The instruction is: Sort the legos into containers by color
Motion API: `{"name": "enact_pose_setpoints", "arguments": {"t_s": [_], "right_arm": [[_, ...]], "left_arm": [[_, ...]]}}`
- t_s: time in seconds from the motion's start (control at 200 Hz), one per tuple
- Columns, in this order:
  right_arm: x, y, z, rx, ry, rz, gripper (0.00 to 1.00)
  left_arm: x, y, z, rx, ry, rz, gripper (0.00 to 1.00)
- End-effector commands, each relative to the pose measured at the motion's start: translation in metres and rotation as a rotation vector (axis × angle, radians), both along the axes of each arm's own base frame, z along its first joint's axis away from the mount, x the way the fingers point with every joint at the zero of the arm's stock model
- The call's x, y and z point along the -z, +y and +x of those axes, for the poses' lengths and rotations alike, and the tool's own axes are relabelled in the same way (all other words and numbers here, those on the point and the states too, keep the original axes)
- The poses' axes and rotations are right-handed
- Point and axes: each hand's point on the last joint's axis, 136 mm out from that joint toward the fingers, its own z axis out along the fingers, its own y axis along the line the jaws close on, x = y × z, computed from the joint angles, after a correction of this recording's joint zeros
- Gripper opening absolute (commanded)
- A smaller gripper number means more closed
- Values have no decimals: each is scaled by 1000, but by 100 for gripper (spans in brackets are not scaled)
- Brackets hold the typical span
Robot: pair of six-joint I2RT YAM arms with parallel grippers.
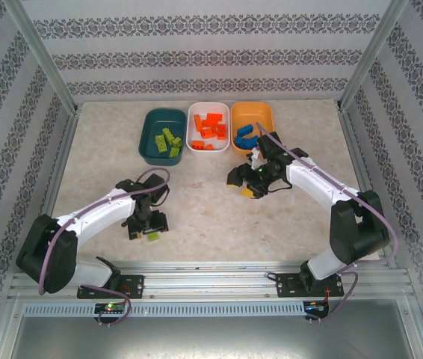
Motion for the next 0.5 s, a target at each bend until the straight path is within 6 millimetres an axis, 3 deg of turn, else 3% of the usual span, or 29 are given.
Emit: {"name": "enact_pose_setpoints", "arguments": {"t_s": [0.0,0.195,0.405,0.495], "right_arm": [[-9,6,-1,-36,-30,17,64],[-9,5,-8,-47,-24,10,64],[-16,-2,-10,-56,-40,-16,64],[-18,-7,-10,-45,-43,-21,64]], "left_arm": [[-2,-4,15,-95,-107,-22,72],[25,-19,21,-130,-81,-76,67],[40,-16,24,-118,-68,-48,62],[42,-16,28,-111,-66,-42,49]]}}
